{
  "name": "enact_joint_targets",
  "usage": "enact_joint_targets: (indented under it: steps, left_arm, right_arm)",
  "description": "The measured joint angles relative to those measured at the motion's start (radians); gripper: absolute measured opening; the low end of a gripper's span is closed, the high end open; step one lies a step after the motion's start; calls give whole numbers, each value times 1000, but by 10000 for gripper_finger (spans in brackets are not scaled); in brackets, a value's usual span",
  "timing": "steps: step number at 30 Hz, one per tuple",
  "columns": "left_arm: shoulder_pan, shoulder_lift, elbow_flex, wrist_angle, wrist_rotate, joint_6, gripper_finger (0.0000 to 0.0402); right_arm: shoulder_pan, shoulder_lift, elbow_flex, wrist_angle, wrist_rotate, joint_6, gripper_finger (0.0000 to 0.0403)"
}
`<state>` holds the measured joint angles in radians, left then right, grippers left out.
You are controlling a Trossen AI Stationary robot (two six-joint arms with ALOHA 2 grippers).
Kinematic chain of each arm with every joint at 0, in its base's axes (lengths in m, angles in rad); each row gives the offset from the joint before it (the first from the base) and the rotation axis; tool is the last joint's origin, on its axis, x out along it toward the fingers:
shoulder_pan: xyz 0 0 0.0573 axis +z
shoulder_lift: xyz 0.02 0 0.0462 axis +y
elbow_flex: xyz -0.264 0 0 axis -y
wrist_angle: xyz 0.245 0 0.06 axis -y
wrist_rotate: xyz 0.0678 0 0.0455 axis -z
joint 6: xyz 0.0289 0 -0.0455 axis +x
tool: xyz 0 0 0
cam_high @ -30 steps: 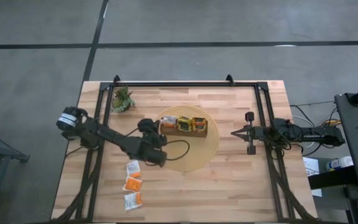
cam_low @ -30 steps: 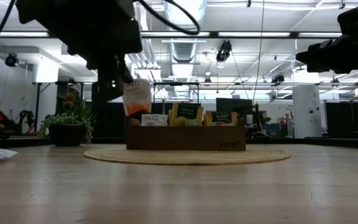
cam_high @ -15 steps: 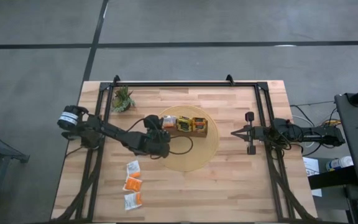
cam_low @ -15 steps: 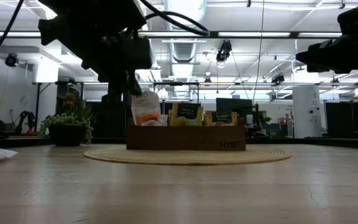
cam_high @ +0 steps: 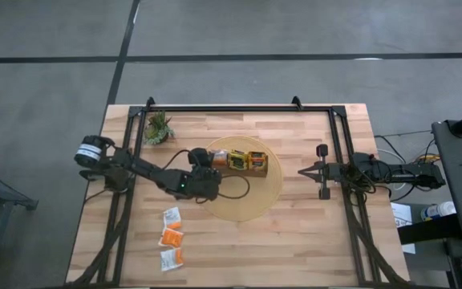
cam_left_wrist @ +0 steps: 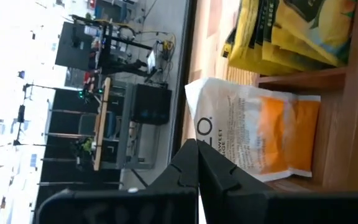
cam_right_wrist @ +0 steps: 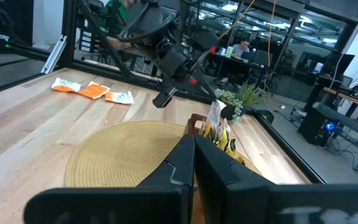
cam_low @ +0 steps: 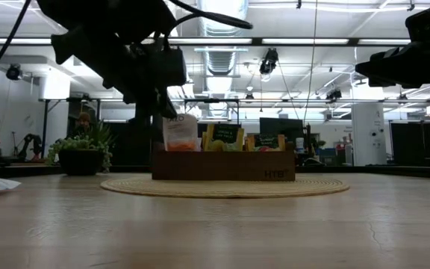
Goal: Pick & Place Tea
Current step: Put the white tea bag into the left section of the wooden organizer
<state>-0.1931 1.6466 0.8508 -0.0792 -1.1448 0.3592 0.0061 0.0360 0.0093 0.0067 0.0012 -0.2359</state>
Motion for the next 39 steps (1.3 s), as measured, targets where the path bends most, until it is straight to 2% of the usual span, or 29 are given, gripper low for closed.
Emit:
enact_joint_targets:
  steps: [14, 26, 30, 34, 39]
  left_arm:
    - [43, 0, -37, 115, 89, 27, 0]
    - [45, 0, -38, 114, 92, 6, 0]
    - [45, 0, -38, 114, 158, 5, 0]
    - [45, 0, -38, 114, 169, 5, 1]
    - [45, 0, -38, 114, 170, 5, 31]
  right_arm:
    - [0, 0, 0, 0, 0, 0, 8]
    - [0, 0, 0, 0, 0, 0, 8]
    - [0, 0, 0, 0, 0, 0, 8]
    - [0, 0, 0, 0, 0, 0, 8]
    - [0, 0, 0, 0, 0, 0, 8]
